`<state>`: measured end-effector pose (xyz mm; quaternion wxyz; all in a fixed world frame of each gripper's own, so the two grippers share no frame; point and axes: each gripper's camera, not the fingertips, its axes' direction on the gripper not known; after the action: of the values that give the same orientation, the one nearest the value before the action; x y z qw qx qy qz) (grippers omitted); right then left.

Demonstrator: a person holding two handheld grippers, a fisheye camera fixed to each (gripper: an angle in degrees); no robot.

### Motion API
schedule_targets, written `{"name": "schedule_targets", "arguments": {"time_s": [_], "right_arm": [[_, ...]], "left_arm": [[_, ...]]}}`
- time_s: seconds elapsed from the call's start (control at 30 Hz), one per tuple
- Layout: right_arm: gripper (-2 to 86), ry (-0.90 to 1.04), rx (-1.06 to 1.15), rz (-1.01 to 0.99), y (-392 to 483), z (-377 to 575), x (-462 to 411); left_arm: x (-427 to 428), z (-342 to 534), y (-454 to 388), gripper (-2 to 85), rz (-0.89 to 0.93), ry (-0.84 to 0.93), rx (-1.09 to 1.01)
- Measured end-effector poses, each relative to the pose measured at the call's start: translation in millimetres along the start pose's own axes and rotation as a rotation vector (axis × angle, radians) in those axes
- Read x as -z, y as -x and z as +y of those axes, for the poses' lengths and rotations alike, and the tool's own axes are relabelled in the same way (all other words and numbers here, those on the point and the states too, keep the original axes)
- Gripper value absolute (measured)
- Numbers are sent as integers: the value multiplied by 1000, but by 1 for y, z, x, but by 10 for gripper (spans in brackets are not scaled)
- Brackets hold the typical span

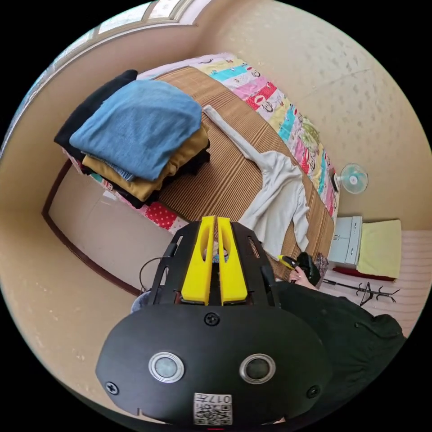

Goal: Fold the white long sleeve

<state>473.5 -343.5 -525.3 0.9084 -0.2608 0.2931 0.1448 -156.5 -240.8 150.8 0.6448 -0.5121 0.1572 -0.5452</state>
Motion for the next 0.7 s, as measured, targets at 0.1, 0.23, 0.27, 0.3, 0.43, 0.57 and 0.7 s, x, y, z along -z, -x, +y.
{"name": "schedule_targets", "arguments": {"time_s": [0.1, 0.23, 0.27, 0.3, 0.43, 0.57, 0.7], "right_arm": [[27, -42, 51, 12, -21, 28, 42], [25, -121, -8, 135, -51, 62, 111], [25, -137, -48, 169, -60, 71, 128], [24, -138, -91, 209, -67, 79, 139], [24, -107, -137, 265, -69, 96, 137], [24, -112, -193, 247, -62, 117, 107], [24, -109, -250, 236, -52, 131, 81]], "left_arm": [[-43, -17, -30, -8, 4, 133, -98], [-102, -40, -74, -6, 28, 271, -226], [-121, -45, -88, -3, 30, 309, -273], [-132, -48, -96, 0, 27, 328, -297], [-214, -61, -141, 46, 1, 508, -406], [-295, -67, -177, 74, -103, 701, -461], [-342, -70, -199, 85, -158, 742, -468]]}}
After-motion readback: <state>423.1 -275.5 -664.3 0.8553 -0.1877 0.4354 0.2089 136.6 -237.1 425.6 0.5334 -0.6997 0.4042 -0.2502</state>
